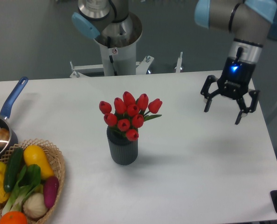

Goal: Pick up the flowers from the vase
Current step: 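Move the open gripper from its start pose toward the red tulips, then lower the open gripper around the tulip stems above the vase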

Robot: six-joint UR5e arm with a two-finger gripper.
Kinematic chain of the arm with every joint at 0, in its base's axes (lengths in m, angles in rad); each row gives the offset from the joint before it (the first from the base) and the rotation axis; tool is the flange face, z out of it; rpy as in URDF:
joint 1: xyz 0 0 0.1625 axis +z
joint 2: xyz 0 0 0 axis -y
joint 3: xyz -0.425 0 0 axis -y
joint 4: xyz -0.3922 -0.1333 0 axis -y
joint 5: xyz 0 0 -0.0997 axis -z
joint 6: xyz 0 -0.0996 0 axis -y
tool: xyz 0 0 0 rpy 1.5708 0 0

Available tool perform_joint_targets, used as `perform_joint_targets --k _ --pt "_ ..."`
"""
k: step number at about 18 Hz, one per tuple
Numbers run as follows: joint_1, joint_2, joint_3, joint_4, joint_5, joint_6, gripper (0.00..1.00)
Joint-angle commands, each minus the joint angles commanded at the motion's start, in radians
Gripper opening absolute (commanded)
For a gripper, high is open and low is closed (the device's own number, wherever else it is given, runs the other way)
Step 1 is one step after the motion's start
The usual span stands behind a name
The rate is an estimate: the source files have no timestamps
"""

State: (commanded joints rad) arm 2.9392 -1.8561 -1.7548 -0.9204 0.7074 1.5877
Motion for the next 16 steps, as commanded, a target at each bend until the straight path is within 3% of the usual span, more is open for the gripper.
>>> perform_joint_targets --k 6,9,16 --pt "-0.034 -0.043 -0.070 -0.006 -0.087 0.005 1.00" --pt "-0.031 -0.034 -0.107 -0.021 -0.108 0.003 1.00" --pt "-0.031 0.063 -0.155 -0.216 -0.111 -0.008 1.00"
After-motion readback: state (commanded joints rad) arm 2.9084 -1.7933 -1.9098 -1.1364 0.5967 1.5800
